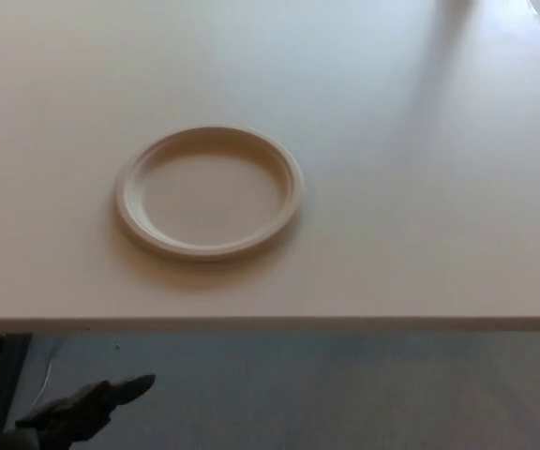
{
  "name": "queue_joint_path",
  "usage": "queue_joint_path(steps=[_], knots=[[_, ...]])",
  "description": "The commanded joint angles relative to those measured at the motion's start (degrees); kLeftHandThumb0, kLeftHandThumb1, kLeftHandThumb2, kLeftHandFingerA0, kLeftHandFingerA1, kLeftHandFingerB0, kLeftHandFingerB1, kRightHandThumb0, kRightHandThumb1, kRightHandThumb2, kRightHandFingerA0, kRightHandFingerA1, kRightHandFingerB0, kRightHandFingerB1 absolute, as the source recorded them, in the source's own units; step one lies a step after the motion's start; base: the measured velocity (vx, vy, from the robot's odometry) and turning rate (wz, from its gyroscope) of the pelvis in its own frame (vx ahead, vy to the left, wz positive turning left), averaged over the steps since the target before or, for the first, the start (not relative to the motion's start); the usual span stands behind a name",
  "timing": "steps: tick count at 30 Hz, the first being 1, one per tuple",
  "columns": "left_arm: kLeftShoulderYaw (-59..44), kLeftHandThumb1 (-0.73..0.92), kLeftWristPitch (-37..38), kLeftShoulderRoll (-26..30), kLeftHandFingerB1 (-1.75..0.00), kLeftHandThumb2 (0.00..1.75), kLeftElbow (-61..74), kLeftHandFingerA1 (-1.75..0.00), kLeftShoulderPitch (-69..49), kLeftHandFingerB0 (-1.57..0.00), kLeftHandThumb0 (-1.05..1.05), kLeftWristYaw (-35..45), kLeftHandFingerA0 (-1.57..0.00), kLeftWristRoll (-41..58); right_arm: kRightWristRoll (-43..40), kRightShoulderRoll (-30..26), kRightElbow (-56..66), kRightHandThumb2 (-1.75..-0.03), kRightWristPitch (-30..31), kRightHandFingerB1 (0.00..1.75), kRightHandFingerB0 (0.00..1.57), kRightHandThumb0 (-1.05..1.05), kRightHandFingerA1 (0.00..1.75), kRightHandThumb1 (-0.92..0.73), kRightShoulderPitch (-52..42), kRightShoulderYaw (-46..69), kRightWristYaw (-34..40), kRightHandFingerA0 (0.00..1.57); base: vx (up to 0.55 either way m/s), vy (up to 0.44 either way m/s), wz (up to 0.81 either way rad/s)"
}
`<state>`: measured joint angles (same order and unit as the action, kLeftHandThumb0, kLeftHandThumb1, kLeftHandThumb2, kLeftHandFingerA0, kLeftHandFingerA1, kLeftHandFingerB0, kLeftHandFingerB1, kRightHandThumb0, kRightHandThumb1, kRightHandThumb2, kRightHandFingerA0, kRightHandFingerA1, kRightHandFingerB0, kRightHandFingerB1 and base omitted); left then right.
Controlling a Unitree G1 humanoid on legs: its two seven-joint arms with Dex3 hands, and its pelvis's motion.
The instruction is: A person passes a plate to the robot and the robot grabs it with its left hand and places it at the centre of the table infront of it
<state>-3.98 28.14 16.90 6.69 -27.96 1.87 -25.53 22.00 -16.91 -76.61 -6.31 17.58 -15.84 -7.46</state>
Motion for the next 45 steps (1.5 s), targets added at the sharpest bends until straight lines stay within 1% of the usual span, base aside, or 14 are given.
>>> queue_joint_path(steps=[1,18,19,22,24,26,28,31,33,39,40,41,42,45], knots=[[0.3,0.86,-3.4,4.2,-0.37,0.83,-23.4,-0.45,9.1,-0.37,-0.87,-7.1,-0.47,-5.4,0.5,-0.3,-0.2,-0.65,1.5,0.45,0.24,-0.7,0.55,-0.86,0.2,0.1,1.4,0.28,0.0,0.0,0.0],[2.8,0.92,-15.1,3.2,-0.36,0.7,-69.1,-0.48,33.8,-0.39,-0.76,-7.0,-0.54,-0.7,-2.6,0.6,0.6,-0.67,-0.8,0.42,0.19,-0.8,0.54,-0.89,0.4,4.5,3.4,0.23,0.0,0.0,0.0],[2.6,0.75,-15.4,3.2,-0.5,1.1,-71.0,-0.61,34.4,-0.33,-0.74,-6.9,-0.51,-0.3,-2.6,0.6,0.6,-0.67,-0.9,0.42,0.19,-0.8,0.54,-0.89,0.4,4.6,3.3,0.23,0.0,0.0,0.0],[2.6,0.76,-16.3,3.5,-0.5,1.11,-73.9,-0.61,34.9,-0.31,-0.74,-5.9,-0.51,0.1,-2.5,0.6,0.6,-0.67,-1.2,0.41,0.18,-0.82,0.54,-0.89,0.1,5.0,3.2,0.23,0.0,0.0,0.0],[2.8,0.92,-16.3,3.7,-0.36,0.73,-75.7,-0.52,35.5,-0.39,-0.77,-5.3,-0.58,0.1,-2.1,0.6,0.7,-0.67,-1.2,0.41,0.18,-0.82,0.54,-0.89,0.1,5.0,3.4,0.24,0.0,0.0,0.0],[3.3,0.77,-15.0,4.3,-0.5,1.13,-77.2,-0.63,35.2,-0.34,-0.76,-4.7,-0.53,-0.1,-2.2,0.7,0.6,-0.67,-1.2,0.41,0.19,-0.84,0.54,-0.89,0.1,5.4,3.5,0.24,0.0,0.0,0.0],[4.1,0.92,-15.5,4.7,-0.34,0.73,-78.0,-0.51,35.5,-0.36,-0.77,-4.8,-0.53,-0.8,-2.0,0.8,0.7,-0.66,-1.3,0.41,0.17,-0.83,0.54,-0.88,0.2,5.5,3.4,0.22,0.0,0.0,0.0],[4.2,0.77,-13.3,5.0,-0.46,1.14,-79.6,-0.57,35.1,-0.23,-0.76,-4.7,-0.41,0.0,-2.1,0.8,0.8,-0.66,-1.8,0.41,0.16,-0.82,0.53,-0.88,-1.0,6.1,3.6,0.22,0.0,0.0,0.0],[4.5,0.92,-13.0,5.2,-0.33,0.73,-80.3,-0.47,35.1,-0.31,-0.81,-4.9,-0.52,0.4,-2.0,1.0,0.9,-0.66,-2.0,0.41,0.13,-0.82,0.54,-0.88,-1.5,6.3,3.7,0.21,0.0,0.0,0.0],[5.3,0.92,-12.5,5.5,-0.35,0.72,-81.0,-0.48,34.7,-0.39,-0.77,-3.6,-0.49,1.4,-2.6,1.1,0.9,-0.66,-3.1,0.4,0.1,-0.82,0.54,-0.88,-3.3,7.0,4.1,0.19,0.0,0.0,0.0],[5.7,0.78,-12.9,5.6,-0.49,1.12,-81.0,-0.59,35.1,-0.31,-0.77,-3.8,-0.46,1.1,-2.5,1.1,1.0,-1.1,-3.2,0.52,0.0,-0.38,0.53,-0.47,-3.2,7.0,4.1,0.04,0.0,0.0,0.0],[6.0,0.92,-13.0,5.7,-0.34,0.71,-81.0,-0.53,35.3,-0.34,-0.78,-4.0,-0.56,1.0,-2.7,1.1,1.0,-1.09,-3.5,0.52,0.0,-0.39,0.53,-0.47,-3.2,7.2,4.1,0.04,0.0,0.0,0.0],[6.1,0.75,-13.3,5.5,-0.49,1.12,-81.1,-0.63,36.0,-0.31,-0.73,-3.8,-0.5,1.3,-3.0,1.1,1.0,-1.09,-3.4,0.52,0.0,-0.39,0.53,-0.47,-2.8,7.5,3.9,0.03,0.0,0.0,0.0],[6.5,0.92,-13.3,5.5,-0.34,0.71,-81.1,-0.5,36.3,-0.37,-0.78,-3.9,-0.52,1.4,-2.7,1.0,0.9,-1.09,-3.2,0.52,0.0,-0.39,0.53,-0.47,-2.5,7.4,4.1,0.03,0.0,0.0,0.0]])
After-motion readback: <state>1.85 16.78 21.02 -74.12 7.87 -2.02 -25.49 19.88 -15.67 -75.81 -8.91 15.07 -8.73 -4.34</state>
